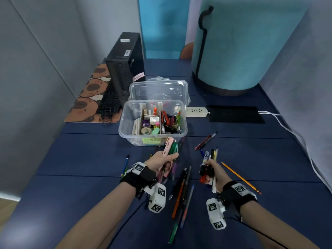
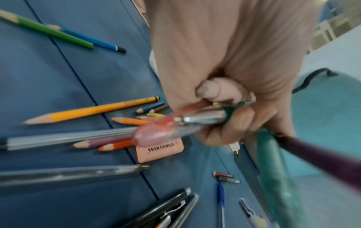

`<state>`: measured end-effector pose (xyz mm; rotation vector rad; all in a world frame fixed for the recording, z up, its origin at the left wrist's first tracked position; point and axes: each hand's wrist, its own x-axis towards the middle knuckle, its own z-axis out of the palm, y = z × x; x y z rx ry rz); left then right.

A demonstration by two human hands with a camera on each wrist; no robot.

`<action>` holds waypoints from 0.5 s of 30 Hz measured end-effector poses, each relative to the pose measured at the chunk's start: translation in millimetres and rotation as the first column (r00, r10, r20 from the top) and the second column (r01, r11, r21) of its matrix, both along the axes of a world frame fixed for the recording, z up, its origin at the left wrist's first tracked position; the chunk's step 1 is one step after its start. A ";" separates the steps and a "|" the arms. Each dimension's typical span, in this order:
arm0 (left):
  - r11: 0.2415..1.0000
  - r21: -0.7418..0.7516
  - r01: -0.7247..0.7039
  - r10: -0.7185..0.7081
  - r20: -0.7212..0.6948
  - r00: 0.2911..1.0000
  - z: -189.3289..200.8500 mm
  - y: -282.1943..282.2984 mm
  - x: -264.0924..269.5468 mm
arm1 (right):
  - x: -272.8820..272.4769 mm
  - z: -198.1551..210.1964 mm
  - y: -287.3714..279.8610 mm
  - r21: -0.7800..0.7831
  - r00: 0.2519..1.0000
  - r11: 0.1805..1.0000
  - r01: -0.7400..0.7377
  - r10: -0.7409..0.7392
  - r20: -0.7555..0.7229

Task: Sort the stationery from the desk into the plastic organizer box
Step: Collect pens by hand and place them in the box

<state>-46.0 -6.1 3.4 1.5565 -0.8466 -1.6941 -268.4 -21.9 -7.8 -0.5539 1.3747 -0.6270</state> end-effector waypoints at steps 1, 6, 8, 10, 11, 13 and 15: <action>1.000 0.008 -0.014 0.014 -0.062 0.998 6.3 4.1 3.4 | 3.8 3.1 -0.6 -0.003 1.000 1.000 -0.003 0.003 0.002; 1.000 -0.009 0.012 -0.013 -0.265 0.964 31.6 25.3 23.5 | 25.7 22.6 -2.7 -0.070 0.999 0.997 0.028 -0.025 0.042; 0.999 -0.033 -0.004 -0.004 -0.260 0.965 36.5 29.1 35.9 | 35.0 30.4 -2.5 -0.128 0.997 0.989 0.076 -0.072 0.040; 0.992 -0.057 -0.110 0.090 -0.284 0.955 40.3 25.9 54.5 | 45.7 41.5 -3.6 -0.169 0.991 0.977 0.127 -0.120 0.050; 0.980 -0.062 -0.190 0.162 -0.309 0.937 44.8 21.6 66.1 | 52.2 48.3 -5.3 -0.188 0.991 0.973 0.132 -0.123 0.060; 0.939 -0.073 -0.335 0.293 -0.336 0.895 51.8 5.3 92.4 | 66.0 63.3 -11.0 -0.231 0.994 0.968 0.101 -0.088 0.065; 0.894 -0.053 -0.445 0.404 -0.336 0.851 61.9 -16.9 121.1 | 82.0 79.5 -18.3 -0.270 0.997 0.962 0.052 -0.036 0.064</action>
